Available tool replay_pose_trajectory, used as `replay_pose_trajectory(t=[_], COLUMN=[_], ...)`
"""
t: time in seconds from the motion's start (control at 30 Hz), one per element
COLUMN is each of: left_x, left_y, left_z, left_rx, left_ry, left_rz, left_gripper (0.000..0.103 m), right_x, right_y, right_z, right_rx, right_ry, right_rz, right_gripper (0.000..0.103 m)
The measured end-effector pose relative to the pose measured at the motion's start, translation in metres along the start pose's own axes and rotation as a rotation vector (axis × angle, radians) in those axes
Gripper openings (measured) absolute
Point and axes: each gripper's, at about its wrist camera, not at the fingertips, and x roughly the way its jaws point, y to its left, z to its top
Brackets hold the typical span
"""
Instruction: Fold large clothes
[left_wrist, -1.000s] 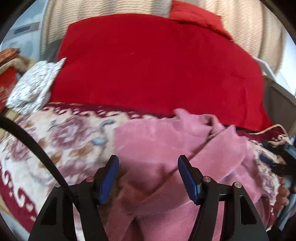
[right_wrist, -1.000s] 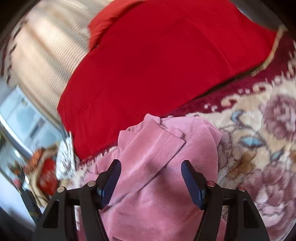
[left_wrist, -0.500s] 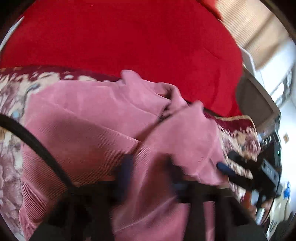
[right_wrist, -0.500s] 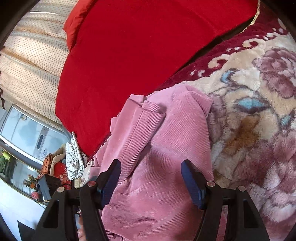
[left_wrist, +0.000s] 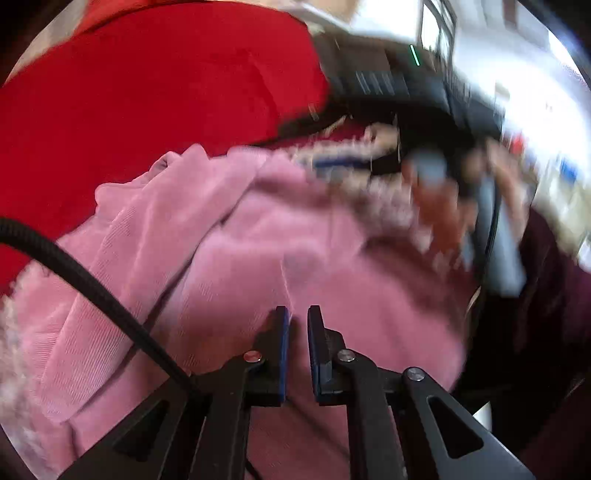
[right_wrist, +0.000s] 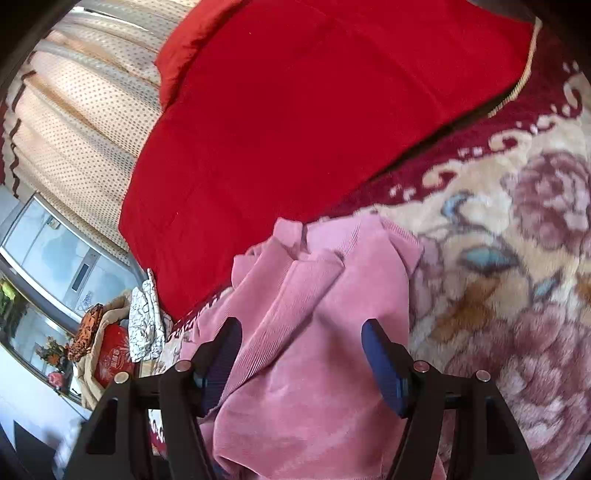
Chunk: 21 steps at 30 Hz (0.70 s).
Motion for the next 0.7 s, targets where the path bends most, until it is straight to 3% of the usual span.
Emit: replay_pose_trajectory(t=[0.07, 0.1, 0.13, 0.17, 0.2, 0.23, 0.27, 0.33, 0.47, 0.57, 0.7], left_x=[-0.008, -0.016, -0.022, -0.032, -0.038, -0.047, -0.048, -0.047, -0.020, -0.001, 0.023], left_y=[0.005, 0.015, 0.027, 0.046, 0.060, 0.078, 0.089, 0.121, 0.156, 0.163, 0.150], left_z=[-0.003, -0.001, 0.000, 0.003, 0.005, 0.005, 0.004, 0.006, 0.013, 0.018, 0.034], left_rx=[0.009, -0.028, -0.075, -0.163, -0.229, -0.332, -0.394, -0.574, -0.787, -0.826, -0.738], left_ry=[-0.019, -0.041, -0.061, -0.102, -0.139, -0.198, -0.227, -0.257, -0.214, -0.173, -0.089], left_rz=[0.061, 0.091, 0.111, 0.131, 0.146, 0.164, 0.160, 0.074, -0.011, -0.079, -0.060], left_gripper=[0.010, 0.018, 0.042, 0.059, 0.084, 0.089, 0.089, 0.089, 0.089, 0.089, 0.085], right_x=[0.002, 0.004, 0.006, 0.008, 0.010, 0.012, 0.014, 0.016, 0.018, 0.016, 0.014], right_y=[0.003, 0.003, 0.003, 0.004, 0.005, 0.006, 0.008, 0.009, 0.003, -0.002, -0.010], right_z=[0.001, 0.000, -0.002, -0.003, -0.004, -0.005, -0.007, -0.011, -0.016, -0.016, -0.014], right_rx=[-0.007, -0.001, 0.006, 0.010, 0.009, 0.004, -0.005, -0.015, -0.013, -0.010, 0.001], right_ry=[-0.002, 0.002, 0.007, 0.017, 0.022, 0.026, 0.032, 0.042, 0.059, 0.064, 0.066], right_rz=[-0.003, -0.002, 0.002, 0.009, 0.011, 0.008, 0.003, -0.003, -0.009, -0.014, -0.020], right_gripper=[0.071, 0.071, 0.071, 0.071, 0.071, 0.071, 0.071, 0.071, 0.071, 0.071, 0.071])
